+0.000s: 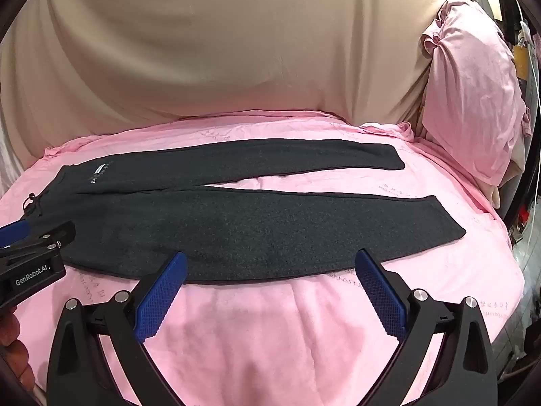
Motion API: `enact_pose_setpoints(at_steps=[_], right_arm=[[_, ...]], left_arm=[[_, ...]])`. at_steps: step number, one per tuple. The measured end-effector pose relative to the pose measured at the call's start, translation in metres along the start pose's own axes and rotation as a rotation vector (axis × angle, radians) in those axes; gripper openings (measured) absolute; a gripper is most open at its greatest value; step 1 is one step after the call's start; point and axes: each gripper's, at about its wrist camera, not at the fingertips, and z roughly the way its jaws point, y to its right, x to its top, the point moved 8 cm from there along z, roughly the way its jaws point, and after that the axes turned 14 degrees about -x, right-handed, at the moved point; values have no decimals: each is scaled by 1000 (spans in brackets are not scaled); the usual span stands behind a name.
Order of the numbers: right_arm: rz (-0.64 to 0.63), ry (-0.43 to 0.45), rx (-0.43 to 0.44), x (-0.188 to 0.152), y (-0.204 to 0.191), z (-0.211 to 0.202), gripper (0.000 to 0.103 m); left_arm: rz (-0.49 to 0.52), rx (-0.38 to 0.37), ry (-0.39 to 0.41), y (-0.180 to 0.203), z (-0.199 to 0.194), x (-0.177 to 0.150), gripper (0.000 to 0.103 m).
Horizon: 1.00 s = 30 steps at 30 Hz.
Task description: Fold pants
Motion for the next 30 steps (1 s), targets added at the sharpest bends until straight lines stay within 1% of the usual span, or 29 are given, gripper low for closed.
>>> enact_pose_setpoints(at_steps=[1,8,11,15,25,30], right_arm=[[-1,1,-1,1,-1,-1,98],[-8,2,-4,3,-2,-2,98],[-10,2,-6,2,-2,-2,98],[-15,-2,-6,1,-10,-2,98],[-14,-6,0,3,-11,-1,98],[-16,-7,1,3,-11,0,98]], left_arm=[[10,16,8,0,-1,0,84],[19,14,14,10,-3,-2,84],[5,21,10,7,-4,1,86],[4,15,0,4,-3,1,86],[5,11,-9,2,1,-1,86],[6,12,-14,1,3,-4,88]])
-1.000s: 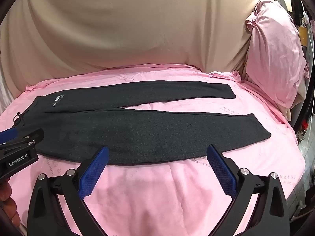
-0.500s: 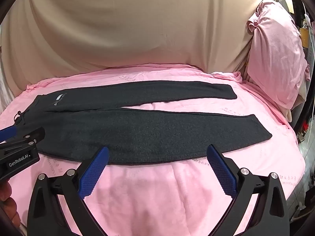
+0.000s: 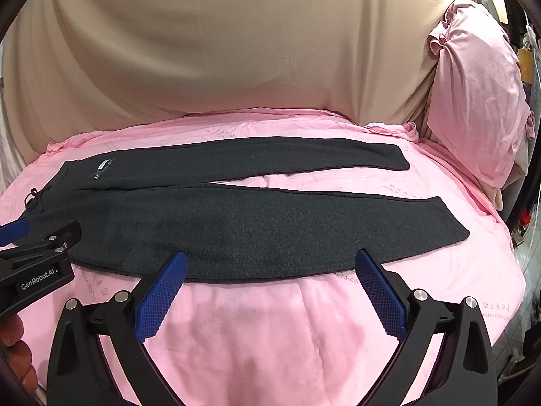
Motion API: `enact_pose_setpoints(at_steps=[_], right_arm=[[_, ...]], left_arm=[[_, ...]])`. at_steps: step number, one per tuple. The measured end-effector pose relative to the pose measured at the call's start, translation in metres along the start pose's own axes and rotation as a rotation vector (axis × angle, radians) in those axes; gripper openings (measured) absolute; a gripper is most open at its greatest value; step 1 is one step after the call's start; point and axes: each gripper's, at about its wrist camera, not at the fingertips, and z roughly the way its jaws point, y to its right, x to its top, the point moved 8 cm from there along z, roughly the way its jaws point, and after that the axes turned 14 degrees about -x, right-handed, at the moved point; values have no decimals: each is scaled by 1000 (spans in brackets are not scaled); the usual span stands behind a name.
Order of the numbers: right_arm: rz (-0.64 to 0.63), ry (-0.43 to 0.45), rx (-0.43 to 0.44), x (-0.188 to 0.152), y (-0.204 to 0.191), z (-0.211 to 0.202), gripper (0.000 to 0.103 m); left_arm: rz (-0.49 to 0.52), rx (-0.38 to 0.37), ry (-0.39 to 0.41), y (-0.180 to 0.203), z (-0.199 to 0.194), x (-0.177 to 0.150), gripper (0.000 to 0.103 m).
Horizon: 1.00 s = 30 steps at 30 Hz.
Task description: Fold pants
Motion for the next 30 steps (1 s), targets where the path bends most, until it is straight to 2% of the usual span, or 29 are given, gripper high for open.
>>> enact_pose_setpoints(at_steps=[30], right_arm=[[-11,-19,0,-1,-5,7,98]], left_arm=[[-1,9,-21,-4,9,-4,91]])
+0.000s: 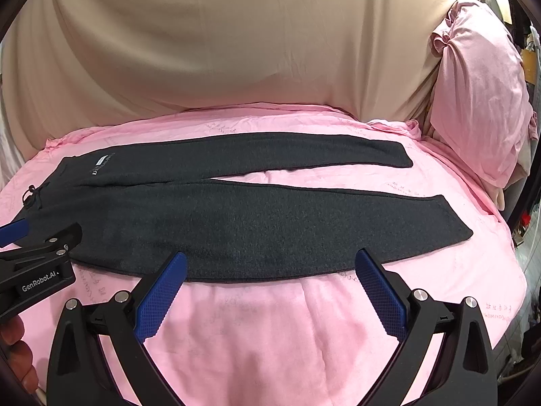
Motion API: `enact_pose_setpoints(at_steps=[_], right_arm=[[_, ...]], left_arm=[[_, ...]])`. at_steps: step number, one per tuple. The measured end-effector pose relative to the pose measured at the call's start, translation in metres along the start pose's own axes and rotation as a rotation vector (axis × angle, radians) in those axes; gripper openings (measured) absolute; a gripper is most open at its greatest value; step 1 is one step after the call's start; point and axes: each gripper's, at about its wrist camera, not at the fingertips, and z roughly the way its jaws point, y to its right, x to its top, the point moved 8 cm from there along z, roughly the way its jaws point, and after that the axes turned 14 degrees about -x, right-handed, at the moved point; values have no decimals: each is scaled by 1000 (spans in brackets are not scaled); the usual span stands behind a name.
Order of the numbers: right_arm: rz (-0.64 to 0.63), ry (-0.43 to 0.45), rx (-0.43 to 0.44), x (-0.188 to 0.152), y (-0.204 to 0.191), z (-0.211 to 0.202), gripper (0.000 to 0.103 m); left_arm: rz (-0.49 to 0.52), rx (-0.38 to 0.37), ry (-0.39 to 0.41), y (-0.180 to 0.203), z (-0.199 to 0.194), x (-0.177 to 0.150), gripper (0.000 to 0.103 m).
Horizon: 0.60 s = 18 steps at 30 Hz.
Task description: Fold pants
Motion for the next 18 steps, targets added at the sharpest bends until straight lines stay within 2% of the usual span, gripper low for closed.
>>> enact_pose_setpoints(at_steps=[18], right_arm=[[-1,-2,0,1,0,2,98]], left_arm=[[7,-5,-10,3,6,2,91]])
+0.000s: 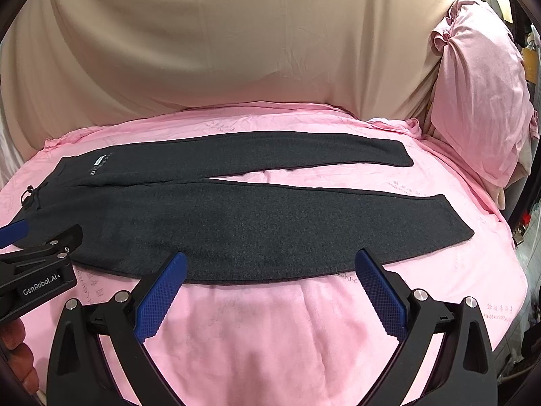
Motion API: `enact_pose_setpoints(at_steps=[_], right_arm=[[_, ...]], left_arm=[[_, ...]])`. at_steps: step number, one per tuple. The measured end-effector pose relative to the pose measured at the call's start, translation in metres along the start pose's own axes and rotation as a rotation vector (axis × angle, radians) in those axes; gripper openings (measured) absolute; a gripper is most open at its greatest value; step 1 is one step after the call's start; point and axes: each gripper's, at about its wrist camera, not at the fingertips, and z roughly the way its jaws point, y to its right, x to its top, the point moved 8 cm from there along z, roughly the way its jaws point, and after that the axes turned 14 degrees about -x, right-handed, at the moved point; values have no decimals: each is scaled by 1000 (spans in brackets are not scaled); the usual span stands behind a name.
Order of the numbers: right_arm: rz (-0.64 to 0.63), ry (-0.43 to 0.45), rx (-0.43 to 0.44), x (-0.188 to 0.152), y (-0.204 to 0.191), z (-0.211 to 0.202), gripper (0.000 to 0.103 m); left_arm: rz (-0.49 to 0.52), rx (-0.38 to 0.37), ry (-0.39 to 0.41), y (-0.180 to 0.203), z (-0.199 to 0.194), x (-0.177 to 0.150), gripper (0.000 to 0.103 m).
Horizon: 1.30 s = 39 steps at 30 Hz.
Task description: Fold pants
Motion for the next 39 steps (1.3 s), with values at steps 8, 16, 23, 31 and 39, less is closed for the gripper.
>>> enact_pose_setpoints(at_steps=[8,16,23,31,39], right_arm=[[-1,-1,-1,0,0,1,98],[-2,-8,1,1,-2,7,98],[-3,-16,0,2,-4,14,98],[15,-68,32,14,28,64,98],[65,-83,-49,100,158,209,98]], left_arm=[[11,-2,3,3,1,0,91],[5,11,-4,-1,6,0,91],[2,14,-9,-3,13,2,91],[-8,-95,0,-12,22,7,91],[-85,-61,-37,-107,66,55,91]])
